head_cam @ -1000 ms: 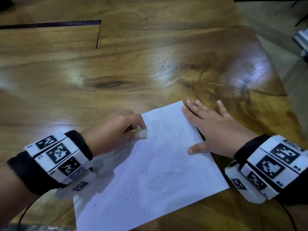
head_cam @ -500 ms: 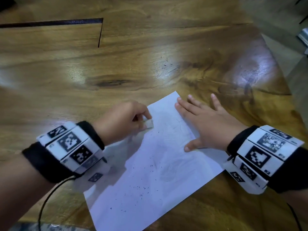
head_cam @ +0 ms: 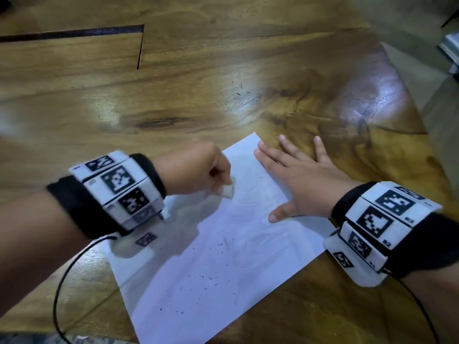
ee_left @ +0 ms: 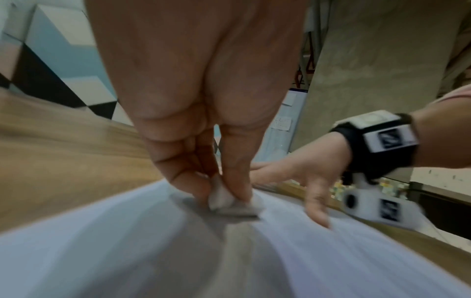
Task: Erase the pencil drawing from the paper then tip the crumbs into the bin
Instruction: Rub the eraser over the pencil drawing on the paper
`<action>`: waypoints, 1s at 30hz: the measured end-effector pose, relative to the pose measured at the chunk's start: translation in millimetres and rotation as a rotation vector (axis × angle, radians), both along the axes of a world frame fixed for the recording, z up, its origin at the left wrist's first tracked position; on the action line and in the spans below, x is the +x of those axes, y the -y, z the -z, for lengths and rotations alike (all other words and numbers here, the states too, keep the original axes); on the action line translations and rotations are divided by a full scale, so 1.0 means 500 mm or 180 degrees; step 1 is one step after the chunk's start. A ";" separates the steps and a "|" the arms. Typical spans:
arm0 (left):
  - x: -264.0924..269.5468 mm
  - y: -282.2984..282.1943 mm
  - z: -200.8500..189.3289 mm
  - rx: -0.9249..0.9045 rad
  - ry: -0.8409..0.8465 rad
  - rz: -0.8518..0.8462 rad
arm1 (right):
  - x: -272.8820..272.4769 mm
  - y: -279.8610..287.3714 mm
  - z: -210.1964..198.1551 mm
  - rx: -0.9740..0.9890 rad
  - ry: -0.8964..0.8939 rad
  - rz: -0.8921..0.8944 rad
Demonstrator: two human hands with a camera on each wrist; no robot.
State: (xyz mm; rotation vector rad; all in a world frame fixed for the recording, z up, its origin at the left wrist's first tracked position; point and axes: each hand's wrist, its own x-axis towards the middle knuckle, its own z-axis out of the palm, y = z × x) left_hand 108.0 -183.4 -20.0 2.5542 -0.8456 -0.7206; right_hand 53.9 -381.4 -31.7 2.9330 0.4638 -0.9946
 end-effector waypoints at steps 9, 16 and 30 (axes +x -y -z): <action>0.002 0.005 0.013 -0.0214 0.0329 -0.0038 | 0.001 0.000 -0.002 -0.0017 -0.0044 0.0024; 0.037 0.018 0.002 -0.0125 0.0348 -0.0129 | 0.000 -0.007 -0.004 -0.0021 -0.0087 0.0045; 0.022 0.007 0.009 -0.0378 0.0411 -0.0267 | -0.001 -0.007 -0.007 0.0146 -0.0189 0.0114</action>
